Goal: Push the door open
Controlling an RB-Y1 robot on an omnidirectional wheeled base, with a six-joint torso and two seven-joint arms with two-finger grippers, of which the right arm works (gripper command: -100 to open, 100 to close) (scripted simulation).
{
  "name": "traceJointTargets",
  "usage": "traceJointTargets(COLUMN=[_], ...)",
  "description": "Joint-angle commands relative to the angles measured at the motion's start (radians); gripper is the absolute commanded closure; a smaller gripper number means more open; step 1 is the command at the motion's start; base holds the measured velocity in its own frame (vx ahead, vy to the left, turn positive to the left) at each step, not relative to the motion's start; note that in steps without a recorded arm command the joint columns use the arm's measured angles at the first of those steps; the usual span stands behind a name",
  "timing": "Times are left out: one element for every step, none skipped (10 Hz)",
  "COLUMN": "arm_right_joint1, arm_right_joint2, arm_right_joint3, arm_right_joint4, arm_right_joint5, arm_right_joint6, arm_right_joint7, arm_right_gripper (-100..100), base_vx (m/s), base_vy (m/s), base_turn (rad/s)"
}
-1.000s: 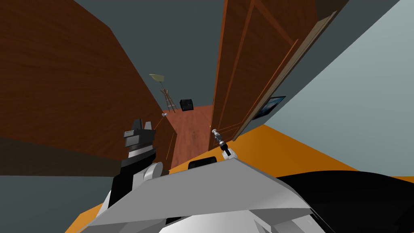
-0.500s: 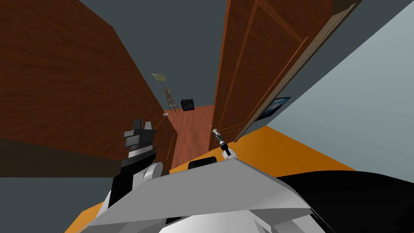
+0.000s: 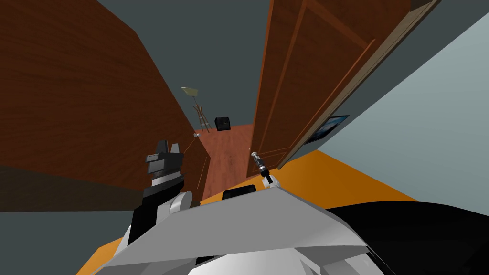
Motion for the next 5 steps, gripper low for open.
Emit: traceJointTargets(arm_right_joint1=[0.001, 0.001, 0.001, 0.000, 0.000], arm_right_joint2=[-0.005, -0.005, -0.005, -0.005, -0.005], arm_right_joint3=[-0.007, -0.007, -0.008, -0.009, -0.009], arm_right_joint4=[-0.012, -0.012, -0.012, -0.013, -0.013], arm_right_joint5=[-0.027, -0.027, -0.045, -0.063, -0.063], arm_right_joint6=[-0.001, -0.001, -0.001, 0.000, 0.000], arm_right_joint7=[-0.050, -0.061, -0.098, -0.128, -0.140], arm_right_gripper=[100, 100, 100, 100, 100], base_vx=[0.043, 0.031, 0.035, 0.052, 0.048], base_vy=[0.008, 0.000, -0.004, 0.002, 0.003], base_turn=[0.042, 0.014, 0.035, 0.051, 0.022])
